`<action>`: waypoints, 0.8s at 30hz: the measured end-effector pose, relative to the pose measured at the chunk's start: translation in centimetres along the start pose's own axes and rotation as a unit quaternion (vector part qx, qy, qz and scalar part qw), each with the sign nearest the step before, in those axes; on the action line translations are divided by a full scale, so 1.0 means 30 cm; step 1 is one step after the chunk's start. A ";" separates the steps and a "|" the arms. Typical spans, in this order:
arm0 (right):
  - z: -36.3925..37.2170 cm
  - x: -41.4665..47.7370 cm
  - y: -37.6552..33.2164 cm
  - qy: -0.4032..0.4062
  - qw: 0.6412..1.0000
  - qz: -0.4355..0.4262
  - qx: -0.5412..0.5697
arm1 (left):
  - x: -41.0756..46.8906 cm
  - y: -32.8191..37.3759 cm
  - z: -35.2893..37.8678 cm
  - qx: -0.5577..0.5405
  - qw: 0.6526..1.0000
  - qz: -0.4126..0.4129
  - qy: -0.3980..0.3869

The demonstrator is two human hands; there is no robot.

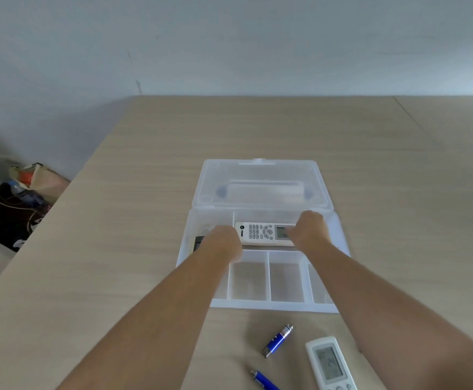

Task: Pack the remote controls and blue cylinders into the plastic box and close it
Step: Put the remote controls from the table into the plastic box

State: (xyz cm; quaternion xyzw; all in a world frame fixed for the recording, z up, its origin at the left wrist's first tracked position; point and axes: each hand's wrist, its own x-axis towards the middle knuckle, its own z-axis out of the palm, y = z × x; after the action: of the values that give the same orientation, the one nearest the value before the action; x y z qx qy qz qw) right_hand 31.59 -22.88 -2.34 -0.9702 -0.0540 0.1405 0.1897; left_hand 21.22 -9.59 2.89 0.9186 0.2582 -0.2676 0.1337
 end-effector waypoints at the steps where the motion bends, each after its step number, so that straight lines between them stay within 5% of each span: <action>1: -0.025 0.015 -0.005 0.022 1.000 -0.014 -0.004 | 0.002 0.012 -0.007 0.032 0.999 0.013 0.041; 5: -0.210 -0.008 0.050 0.118 0.992 -0.020 0.029 | -0.159 0.181 -0.045 0.095 0.969 0.163 0.158; 10: -0.331 -0.158 0.284 0.165 0.986 0.024 0.028 | -0.333 0.358 0.104 0.180 0.899 0.384 0.107; 17: -0.152 -0.391 0.618 0.017 0.988 0.153 0.032 | -0.345 0.342 0.428 0.338 0.833 0.437 0.018; 24: -0.030 -0.433 0.687 0.009 0.982 0.175 0.068 | -0.262 0.334 0.470 0.311 0.851 0.422 -0.042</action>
State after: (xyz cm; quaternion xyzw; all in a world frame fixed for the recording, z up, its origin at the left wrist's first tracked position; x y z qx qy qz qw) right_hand 20.51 -44.26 -6.16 -0.9507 0.1283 0.1662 0.2282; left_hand 15.04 -26.49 -3.22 0.9207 -0.2564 -0.2902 -0.0479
